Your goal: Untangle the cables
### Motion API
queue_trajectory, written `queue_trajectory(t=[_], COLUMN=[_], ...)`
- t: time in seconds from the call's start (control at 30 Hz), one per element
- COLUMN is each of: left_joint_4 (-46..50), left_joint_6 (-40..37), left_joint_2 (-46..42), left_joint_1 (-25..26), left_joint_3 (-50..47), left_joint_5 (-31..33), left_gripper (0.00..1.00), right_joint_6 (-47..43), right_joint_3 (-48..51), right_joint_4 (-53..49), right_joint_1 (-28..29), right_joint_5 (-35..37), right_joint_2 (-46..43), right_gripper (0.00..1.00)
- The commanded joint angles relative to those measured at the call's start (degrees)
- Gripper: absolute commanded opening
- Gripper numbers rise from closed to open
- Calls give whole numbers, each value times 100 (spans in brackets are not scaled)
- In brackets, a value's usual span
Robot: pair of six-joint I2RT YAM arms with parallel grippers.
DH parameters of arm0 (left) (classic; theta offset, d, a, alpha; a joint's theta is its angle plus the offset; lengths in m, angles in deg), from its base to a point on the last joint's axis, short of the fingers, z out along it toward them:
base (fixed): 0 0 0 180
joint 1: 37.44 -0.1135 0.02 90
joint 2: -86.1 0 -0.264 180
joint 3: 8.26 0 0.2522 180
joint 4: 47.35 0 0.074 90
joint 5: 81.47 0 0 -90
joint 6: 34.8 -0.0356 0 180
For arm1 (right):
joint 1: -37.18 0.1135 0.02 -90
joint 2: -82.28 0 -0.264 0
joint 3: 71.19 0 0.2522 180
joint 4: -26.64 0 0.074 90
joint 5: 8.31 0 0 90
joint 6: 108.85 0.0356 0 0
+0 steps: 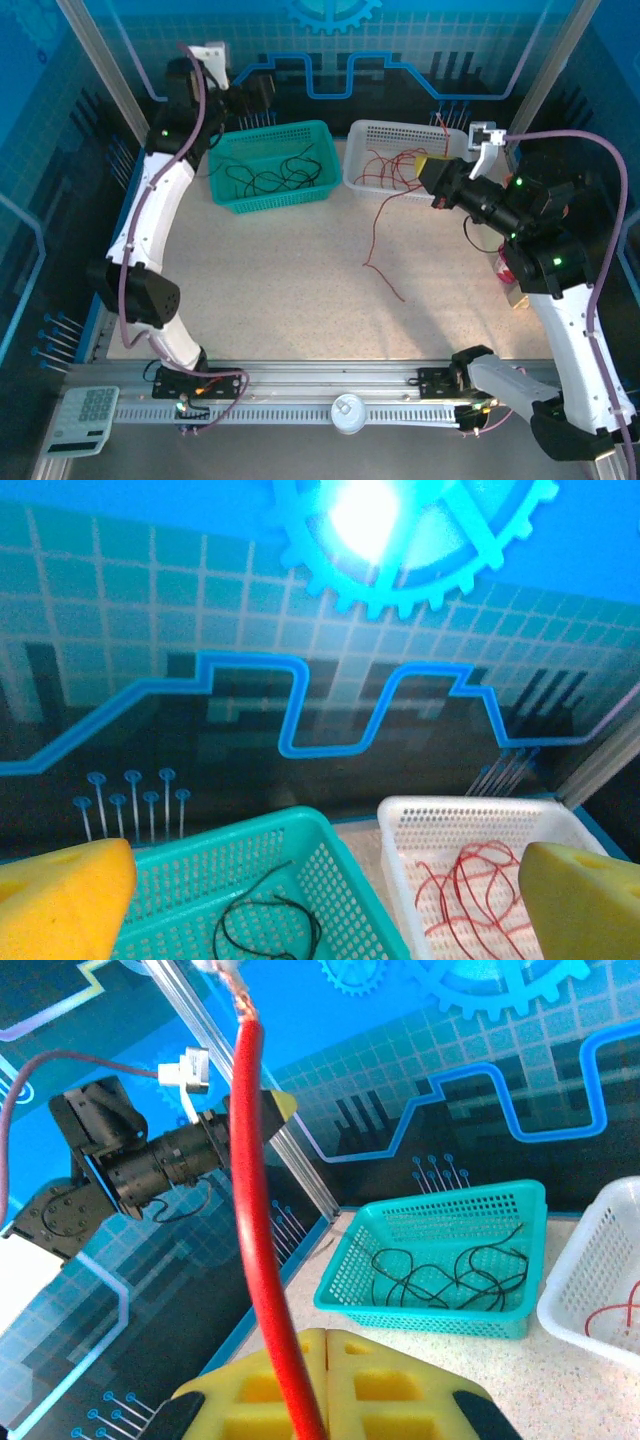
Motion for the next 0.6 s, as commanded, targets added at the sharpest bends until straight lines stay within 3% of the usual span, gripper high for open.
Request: queue_trajectory(t=[0.0,0.17,0.43,0.57], left_joint_4=[1393,614,355,281], left_joint_6=[-227,-59,256,228], left_joint_2=[251,-365,-966,-1341], left_joint_1=[-22,-15,-2,5], left_joint_3=[519,-423,-1098,-1562], left_joint_5=[259,3,-438,-369], left_gripper=[99,99,99,99], right_joint_6=[-202,-258,-351,-395], right_joint_3=[-295,-660,-1217,-1337], right_joint_4=[171,216,292,338], right_joint_1=[143,202,344,421], right_joint_5=[339,432,519,567], right_joint_2=[90,302,660,773], right_gripper=[0,0,0,0])
